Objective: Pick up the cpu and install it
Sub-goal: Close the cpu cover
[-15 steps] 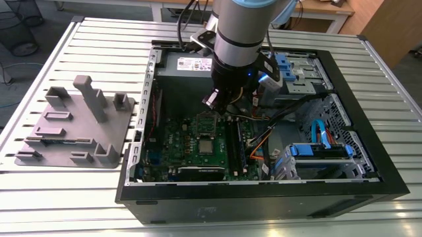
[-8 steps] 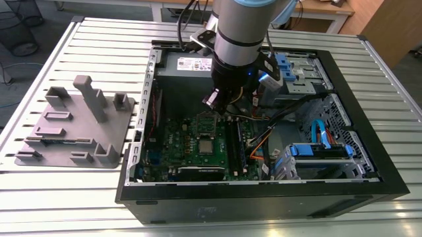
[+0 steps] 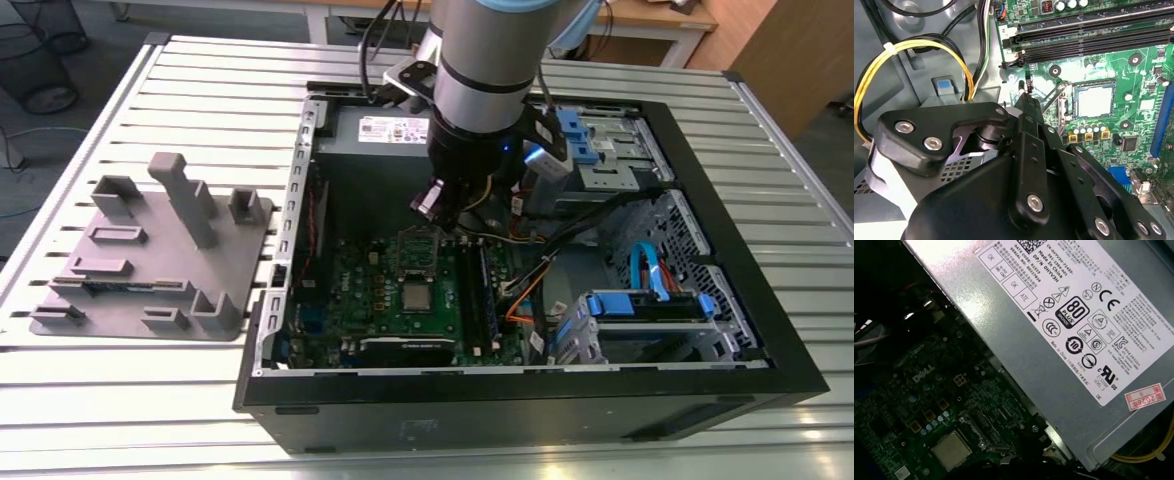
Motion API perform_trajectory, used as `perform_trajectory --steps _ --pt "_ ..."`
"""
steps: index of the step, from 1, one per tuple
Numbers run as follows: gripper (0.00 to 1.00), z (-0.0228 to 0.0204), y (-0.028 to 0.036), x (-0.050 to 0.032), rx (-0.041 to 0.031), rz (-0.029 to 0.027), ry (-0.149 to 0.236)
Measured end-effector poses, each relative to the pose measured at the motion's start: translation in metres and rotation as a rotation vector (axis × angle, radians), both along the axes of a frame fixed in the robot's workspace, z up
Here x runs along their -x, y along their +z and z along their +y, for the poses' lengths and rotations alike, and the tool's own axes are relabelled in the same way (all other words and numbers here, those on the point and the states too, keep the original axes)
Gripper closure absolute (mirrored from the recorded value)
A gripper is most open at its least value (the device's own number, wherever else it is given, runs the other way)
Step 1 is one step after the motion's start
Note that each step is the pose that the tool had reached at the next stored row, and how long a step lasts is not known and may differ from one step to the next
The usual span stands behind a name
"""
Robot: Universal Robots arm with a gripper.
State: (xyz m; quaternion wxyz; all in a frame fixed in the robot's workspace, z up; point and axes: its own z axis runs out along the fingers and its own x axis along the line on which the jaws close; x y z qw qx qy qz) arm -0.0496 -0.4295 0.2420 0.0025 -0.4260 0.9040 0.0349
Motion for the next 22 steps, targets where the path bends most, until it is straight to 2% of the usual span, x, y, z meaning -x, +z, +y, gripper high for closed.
perform_trajectory --steps 22 --pt "0.89 0.0 0.0026 0.0 0.0004 0.0 0.058"
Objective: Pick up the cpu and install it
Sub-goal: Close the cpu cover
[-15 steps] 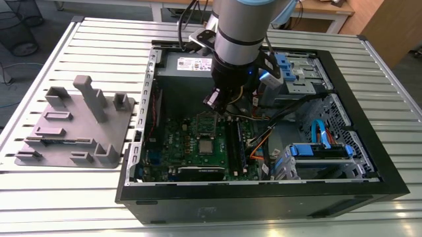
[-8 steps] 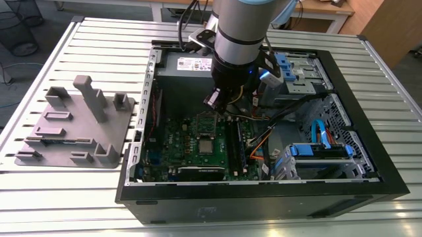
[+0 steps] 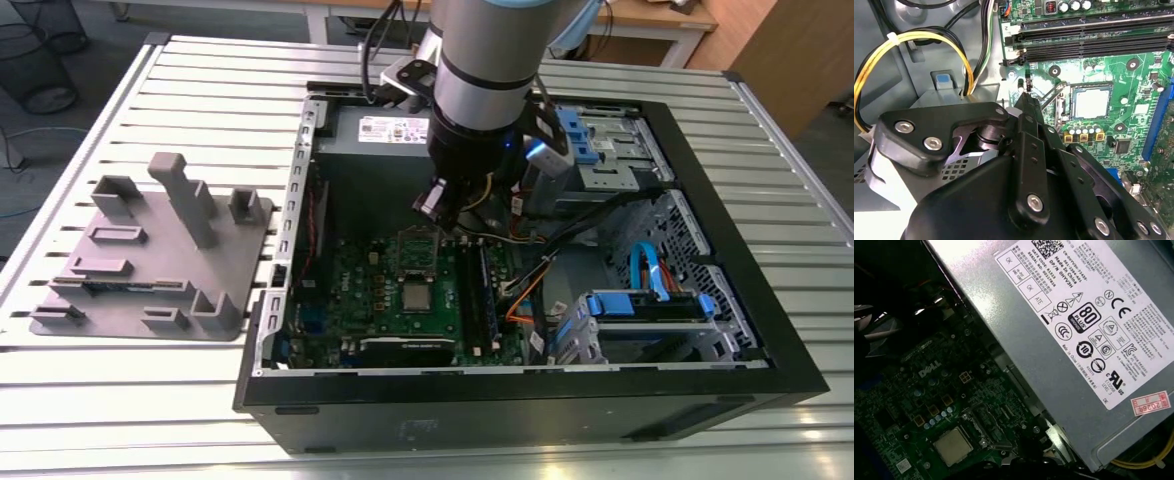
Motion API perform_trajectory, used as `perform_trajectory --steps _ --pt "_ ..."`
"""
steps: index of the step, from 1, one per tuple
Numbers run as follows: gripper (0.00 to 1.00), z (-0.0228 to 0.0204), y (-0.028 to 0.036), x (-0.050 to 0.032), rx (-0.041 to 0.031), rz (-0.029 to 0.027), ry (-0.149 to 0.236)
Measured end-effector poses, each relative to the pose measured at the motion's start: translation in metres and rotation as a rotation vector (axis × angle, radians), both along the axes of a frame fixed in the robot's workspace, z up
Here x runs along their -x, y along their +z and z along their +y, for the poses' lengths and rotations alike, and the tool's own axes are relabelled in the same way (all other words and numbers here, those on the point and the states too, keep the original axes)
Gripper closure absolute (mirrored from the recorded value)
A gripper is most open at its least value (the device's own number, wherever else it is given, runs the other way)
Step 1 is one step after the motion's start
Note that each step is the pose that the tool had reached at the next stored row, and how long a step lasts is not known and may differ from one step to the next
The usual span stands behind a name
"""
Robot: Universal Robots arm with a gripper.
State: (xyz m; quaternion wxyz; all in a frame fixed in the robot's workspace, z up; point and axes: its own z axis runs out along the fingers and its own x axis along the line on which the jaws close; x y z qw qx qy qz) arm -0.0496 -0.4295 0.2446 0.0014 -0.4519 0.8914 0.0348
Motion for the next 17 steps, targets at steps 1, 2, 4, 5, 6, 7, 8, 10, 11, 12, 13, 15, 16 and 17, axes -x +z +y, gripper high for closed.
perform_trajectory --steps 1,2,4,5,6,7,8,10,11,12,13,15,16,17 --pt "0.89 0.0 0.0001 0.0 0.0 0.0 0.003" --pt "0.89 0.0 0.0002 0.0 0.0 0.0 0.005" --pt "0.89 0.0 0.0005 0.0 0.0 0.0 0.011" --pt "0.89 -0.0001 0.0005 0.0 -0.0001 0.0 0.013" --pt "0.89 -0.0001 0.0007 0.0 0.0 0.0 0.016" --pt "0.89 -0.0002 0.0008 0.0001 0.0 0.0 0.018" --pt "0.89 -0.0004 0.0009 0.0001 0.0002 0.0001 0.021" --pt "0.89 -0.0006 0.0011 0.0001 0.0002 0.0001 0.025" --pt "0.89 -0.0008 0.001 0.0002 0.0 0.0 0.026" --pt "0.89 -0.0009 0.001 0.0002 -0.0001 -0.0001 0.028" --pt "0.89 -0.0011 0.001 0.0002 0.0 0.0 0.029" --pt "0.89 -0.0016 0.001 0.0002 -0.0001 0.0 0.031" --pt "0.89 -0.0019 0.001 0.0002 0.0 0.0 0.032" --pt "0.89 -0.0022 0.0011 0.0003 0.0 0.0 0.034"
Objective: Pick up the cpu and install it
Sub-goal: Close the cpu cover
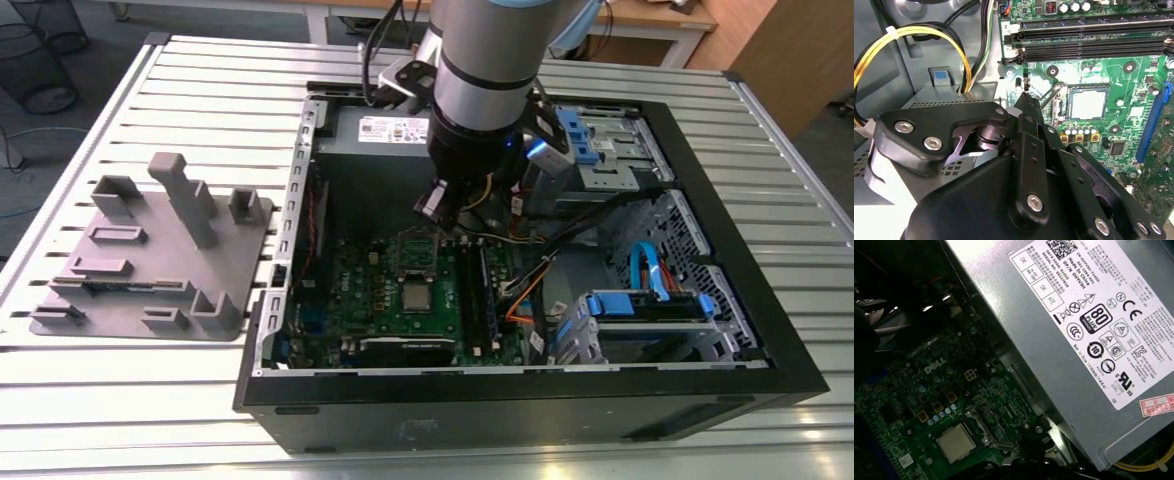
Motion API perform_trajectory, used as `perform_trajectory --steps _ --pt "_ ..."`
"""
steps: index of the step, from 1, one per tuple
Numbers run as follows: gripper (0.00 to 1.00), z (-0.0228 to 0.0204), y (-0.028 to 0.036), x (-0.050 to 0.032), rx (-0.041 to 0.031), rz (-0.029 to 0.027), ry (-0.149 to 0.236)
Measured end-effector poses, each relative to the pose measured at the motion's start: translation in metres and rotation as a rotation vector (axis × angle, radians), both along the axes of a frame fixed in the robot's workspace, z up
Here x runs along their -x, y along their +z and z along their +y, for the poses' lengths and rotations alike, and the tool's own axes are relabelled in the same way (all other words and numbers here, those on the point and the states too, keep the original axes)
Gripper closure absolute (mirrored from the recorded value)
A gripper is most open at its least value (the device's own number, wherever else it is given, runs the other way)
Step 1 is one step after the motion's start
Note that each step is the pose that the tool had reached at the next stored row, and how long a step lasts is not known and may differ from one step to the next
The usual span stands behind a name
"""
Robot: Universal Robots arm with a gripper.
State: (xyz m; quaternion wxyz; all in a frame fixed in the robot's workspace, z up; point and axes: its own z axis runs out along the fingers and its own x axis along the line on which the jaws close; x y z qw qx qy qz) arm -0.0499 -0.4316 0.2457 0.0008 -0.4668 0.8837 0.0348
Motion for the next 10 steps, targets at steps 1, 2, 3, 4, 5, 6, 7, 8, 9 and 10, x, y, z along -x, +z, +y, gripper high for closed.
perform_trajectory --steps 1,2,3,4,5,6,7,8,9,10 --pt "0.89 -0.0003 0.0 0.0 0.0 0.0 0.001" --pt "0.89 -0.0005 0.0001 0.0001 0.0001 0.0 0.003" --pt "0.89 -0.0006 0.0002 0.0001 0.0001 0.0 0.004" --pt "0.89 -0.0007 0.0002 0.0001 0.0 0.0 0.005" --pt "0.89 -0.0007 0.0001 0.0 -0.0001 0.0 0.005" --pt "0.89 -0.0007 0.0001 0.0001 -0.0001 0.0 0.005" --pt "0.89 -0.0007 0.0002 0.0001 -0.0001 -0.0001 0.006" --pt "0.89 -0.0007 0.0003 0.0001 -0.0003 -0.0001 0.006" --pt "0.89 -0.0008 0.0007 0.0001 0.0 0.0 0.006" --pt "0.89 -0.0008 0.0011 0.0001 0.0002 0.0001 0.006"
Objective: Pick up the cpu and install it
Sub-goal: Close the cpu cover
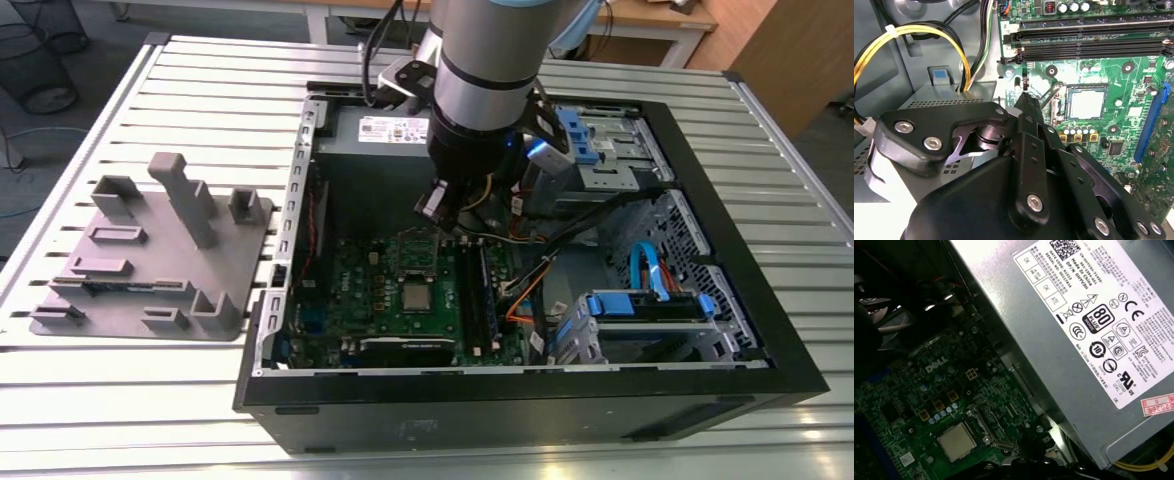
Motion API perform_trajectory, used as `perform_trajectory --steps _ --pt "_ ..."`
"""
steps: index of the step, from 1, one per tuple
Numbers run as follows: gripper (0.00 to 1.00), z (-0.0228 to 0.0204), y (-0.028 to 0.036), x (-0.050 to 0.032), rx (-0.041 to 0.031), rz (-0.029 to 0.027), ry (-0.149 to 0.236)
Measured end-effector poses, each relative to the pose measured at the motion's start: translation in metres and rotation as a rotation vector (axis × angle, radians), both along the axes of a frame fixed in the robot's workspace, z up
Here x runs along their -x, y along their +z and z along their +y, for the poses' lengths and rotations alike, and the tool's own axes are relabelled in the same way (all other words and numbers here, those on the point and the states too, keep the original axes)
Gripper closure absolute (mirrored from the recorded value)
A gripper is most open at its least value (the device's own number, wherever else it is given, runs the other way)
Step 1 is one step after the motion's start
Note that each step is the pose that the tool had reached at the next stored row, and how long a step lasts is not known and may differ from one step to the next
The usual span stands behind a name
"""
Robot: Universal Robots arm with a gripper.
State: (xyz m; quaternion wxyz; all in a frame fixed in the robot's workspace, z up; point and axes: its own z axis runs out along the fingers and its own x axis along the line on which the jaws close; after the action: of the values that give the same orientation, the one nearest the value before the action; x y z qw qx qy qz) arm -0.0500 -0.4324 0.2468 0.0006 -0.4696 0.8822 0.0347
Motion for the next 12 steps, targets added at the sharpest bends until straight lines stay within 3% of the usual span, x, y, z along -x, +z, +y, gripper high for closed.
perform_trajectory --steps 12 --pt "0.89 -0.0002 0.0022 0.0 0.0 0.0 0.007"
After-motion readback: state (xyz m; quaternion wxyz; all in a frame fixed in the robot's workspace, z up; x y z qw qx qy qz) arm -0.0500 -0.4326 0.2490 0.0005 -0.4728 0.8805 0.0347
